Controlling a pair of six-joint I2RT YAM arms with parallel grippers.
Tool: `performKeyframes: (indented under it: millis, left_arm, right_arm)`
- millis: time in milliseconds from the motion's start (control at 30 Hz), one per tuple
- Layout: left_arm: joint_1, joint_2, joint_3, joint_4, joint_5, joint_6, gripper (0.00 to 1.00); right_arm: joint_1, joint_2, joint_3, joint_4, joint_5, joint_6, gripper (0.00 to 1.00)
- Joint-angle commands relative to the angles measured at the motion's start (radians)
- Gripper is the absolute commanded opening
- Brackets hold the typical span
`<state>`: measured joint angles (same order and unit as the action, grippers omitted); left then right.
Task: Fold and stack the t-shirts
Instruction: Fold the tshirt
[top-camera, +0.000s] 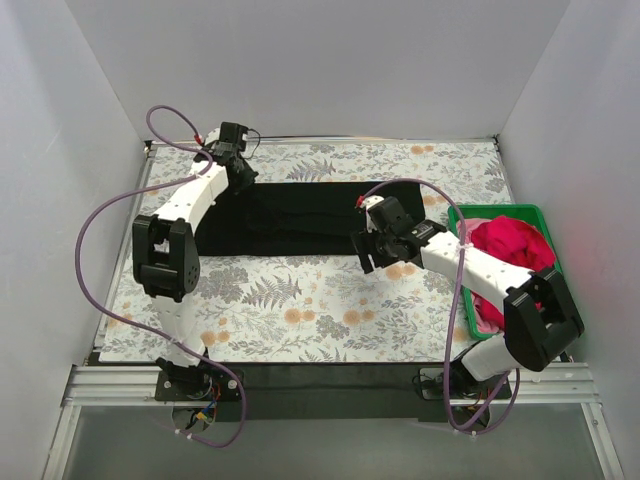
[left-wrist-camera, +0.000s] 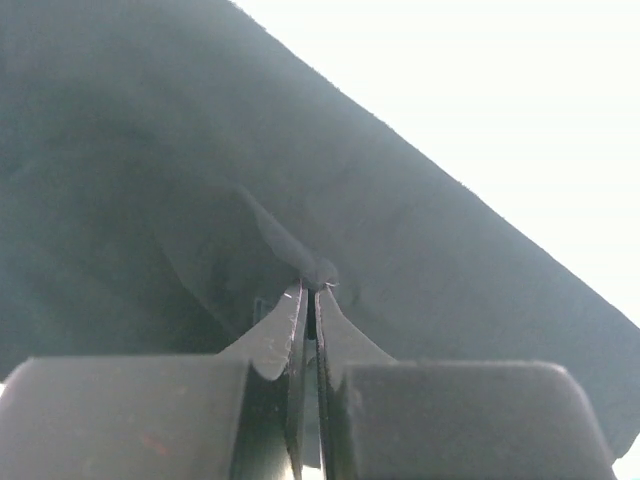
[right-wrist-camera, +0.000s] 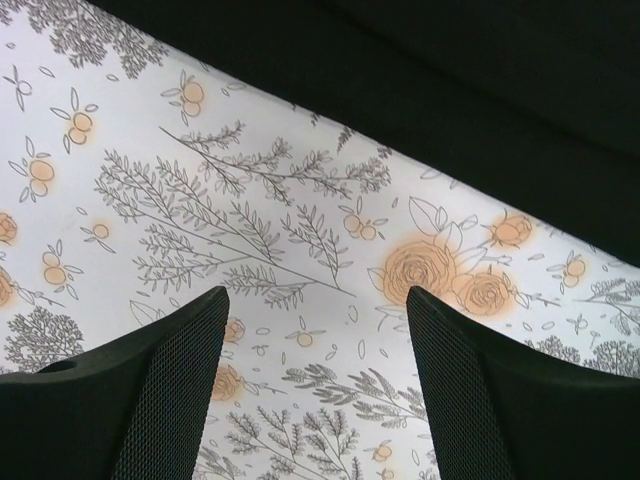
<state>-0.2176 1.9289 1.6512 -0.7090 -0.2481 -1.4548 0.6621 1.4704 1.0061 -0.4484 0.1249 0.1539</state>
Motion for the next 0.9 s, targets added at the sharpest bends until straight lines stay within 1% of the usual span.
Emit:
performKeyframes:
  millis: [0, 133, 367, 500, 700, 733, 867]
  left_arm:
    - [0.007, 0.042, 0.099, 0.035, -0.036, 0.037, 0.00]
    - [0.007, 0.094, 0.166, 0.072, -0.007, 0.047, 0.00]
    - [0.007, 0.153, 0.186, 0.102, 0.009, 0.033, 0.00]
    - [0.009, 0.171, 0.200, 0.103, -0.016, 0.010, 0.00]
    - [0.032, 0.188, 0.211, 0.118, -0.016, -0.009, 0.00]
    - [0.038, 0.191, 0.211, 0.118, -0.011, -0.013, 0.00]
    - [0.049, 0.194, 0.203, 0.121, 0.000, -0.024, 0.00]
  right_arm:
    - [-0.001, -0.045, -0.023, -0.032, 0.044, 0.010, 0.66]
    - [-0.002, -0.068, -0.035, -0.050, 0.068, 0.021, 0.67]
    - [-0.002, -0.065, -0.044, -0.062, 0.097, 0.029, 0.68]
    - [-0.025, -0.061, -0.035, -0.062, 0.154, 0.035, 0.67]
    - [-0.154, -0.006, 0.038, -0.030, 0.157, 0.016, 0.61]
    - [-0.189, 0.014, 0.049, -0.021, 0.141, 0.016, 0.60]
    - [-0.263, 0.080, 0.097, 0.033, 0.085, 0.018, 0.53]
